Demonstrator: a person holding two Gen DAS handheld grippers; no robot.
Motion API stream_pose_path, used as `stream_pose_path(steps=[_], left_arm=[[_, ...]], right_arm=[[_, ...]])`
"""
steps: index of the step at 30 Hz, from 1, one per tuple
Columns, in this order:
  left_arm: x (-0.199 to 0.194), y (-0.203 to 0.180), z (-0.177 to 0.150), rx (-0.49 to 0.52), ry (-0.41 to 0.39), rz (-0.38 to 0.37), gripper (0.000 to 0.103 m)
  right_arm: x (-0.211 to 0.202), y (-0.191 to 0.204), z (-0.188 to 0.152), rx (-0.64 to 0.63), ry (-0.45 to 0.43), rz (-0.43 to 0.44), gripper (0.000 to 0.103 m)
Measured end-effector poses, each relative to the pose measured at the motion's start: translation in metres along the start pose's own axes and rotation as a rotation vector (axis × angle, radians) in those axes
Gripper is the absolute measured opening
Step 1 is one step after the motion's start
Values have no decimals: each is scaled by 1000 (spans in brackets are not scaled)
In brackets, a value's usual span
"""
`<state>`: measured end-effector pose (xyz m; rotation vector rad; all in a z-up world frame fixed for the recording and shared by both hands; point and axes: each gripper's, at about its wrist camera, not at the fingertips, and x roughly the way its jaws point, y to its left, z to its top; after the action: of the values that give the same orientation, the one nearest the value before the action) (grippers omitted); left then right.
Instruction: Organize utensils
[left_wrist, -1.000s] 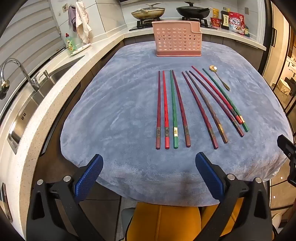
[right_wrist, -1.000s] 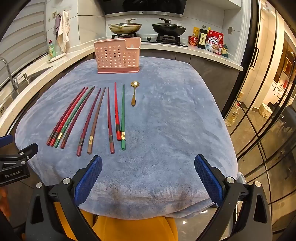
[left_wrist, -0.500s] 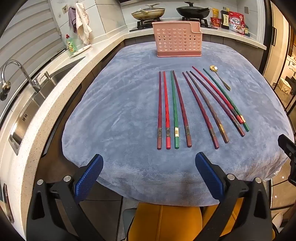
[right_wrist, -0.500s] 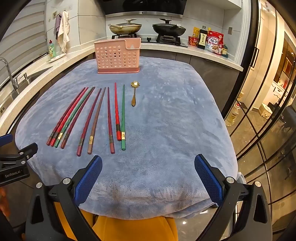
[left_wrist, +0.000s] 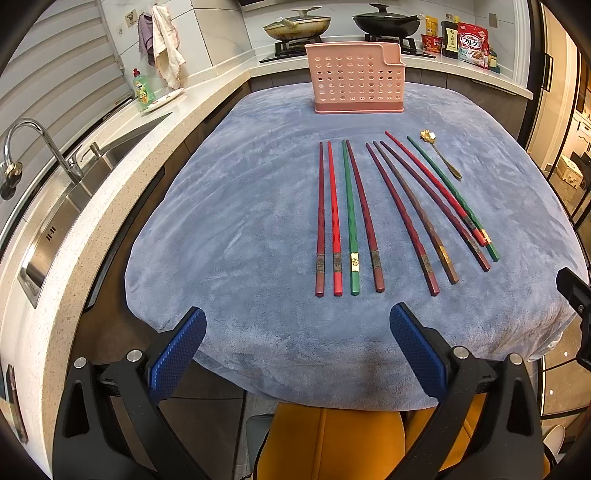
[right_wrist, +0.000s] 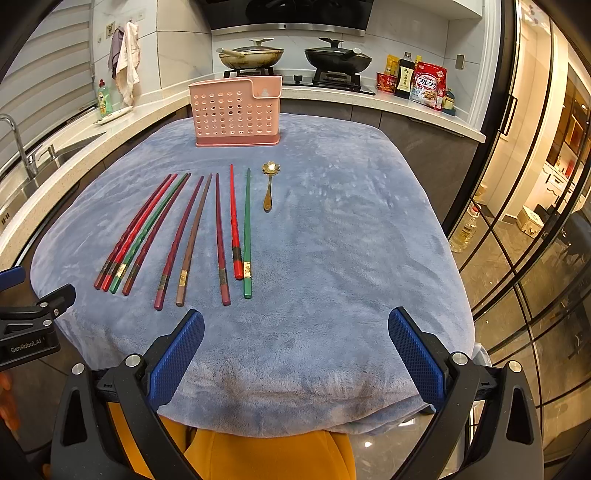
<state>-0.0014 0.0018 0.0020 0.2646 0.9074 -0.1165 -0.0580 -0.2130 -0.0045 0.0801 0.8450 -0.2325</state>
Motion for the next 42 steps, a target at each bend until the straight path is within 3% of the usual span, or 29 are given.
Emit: stream_pose_path(steps=[42], left_arm=[[0, -1, 0, -2, 0, 2, 95]], right_arm=[[0, -1, -1, 4, 1, 2, 96]])
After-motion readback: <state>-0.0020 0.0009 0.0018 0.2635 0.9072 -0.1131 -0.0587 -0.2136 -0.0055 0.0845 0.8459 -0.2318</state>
